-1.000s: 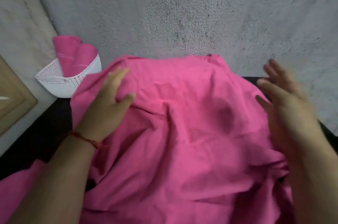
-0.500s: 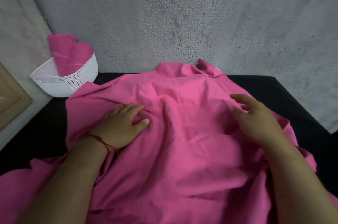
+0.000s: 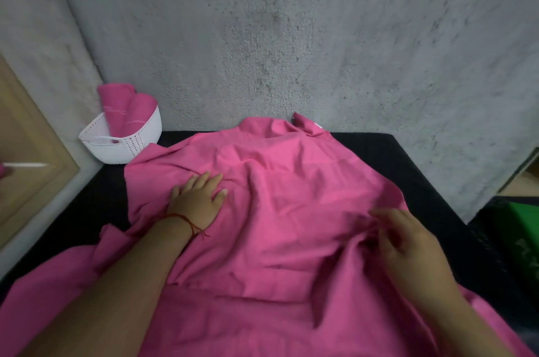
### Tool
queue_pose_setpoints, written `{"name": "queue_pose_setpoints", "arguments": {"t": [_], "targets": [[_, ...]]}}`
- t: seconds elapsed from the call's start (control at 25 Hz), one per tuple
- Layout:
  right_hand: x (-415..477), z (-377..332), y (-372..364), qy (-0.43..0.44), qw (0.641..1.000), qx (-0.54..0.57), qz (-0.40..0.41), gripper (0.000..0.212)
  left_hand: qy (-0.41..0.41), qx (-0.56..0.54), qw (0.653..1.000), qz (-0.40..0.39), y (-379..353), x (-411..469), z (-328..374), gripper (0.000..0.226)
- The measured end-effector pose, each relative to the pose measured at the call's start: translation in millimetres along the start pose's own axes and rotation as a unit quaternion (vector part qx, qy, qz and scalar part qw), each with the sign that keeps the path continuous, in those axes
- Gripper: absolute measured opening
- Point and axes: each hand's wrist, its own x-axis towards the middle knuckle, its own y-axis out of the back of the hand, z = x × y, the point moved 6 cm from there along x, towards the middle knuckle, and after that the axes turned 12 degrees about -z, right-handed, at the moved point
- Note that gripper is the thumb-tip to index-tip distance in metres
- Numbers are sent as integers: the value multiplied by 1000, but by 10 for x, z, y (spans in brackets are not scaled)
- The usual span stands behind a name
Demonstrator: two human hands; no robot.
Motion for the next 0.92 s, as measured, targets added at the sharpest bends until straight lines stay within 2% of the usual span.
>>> {"name": "queue_pose_setpoints", "arguments": {"t": [0.08,0.12,0.16,0.24,0.32,0.44,0.48,0.56,0.72,0.84,0.92], "targets": [[-338,117,75,6,1000,-16,23,42,9,-26,999,-17,5,-244,36,69],[-503,170,68,13,999,-32,18,43,7,-42,999,3,42,-468,83,76],[-633,217,23,22,998,-50,-1,45,3,-44,998,43,74,-725,133,78],[-846,314,-78,41,993,-87,-62,48,-19,-13,990,138,40,-1318,222,68],[-978,449,-70,41,984,-142,-100,50,-52,-3,983,177,-156,-1858,230,62],[-1137,677,26,-54,969,-197,-138,80,-34,-10,988,153,-576,-2339,-69,72],[-1204,716,53,-91,963,-203,-153,83,-13,-12,989,146,-673,-2425,-180,77],[-1435,735,96,-154,948,-210,-183,80,28,-30,991,126,-806,-2577,-313,85],[-1857,647,284,-230,931,-202,-199,88,61,-44,993,96,-892,-2889,-345,96],[-2127,572,361,-248,920,-222,-207,84,65,-39,995,57,-896,-2991,-429,96],[-2379,525,500,-227,935,-222,-157,73,57,-13,998,24,-920,-3070,-460,94]]}}
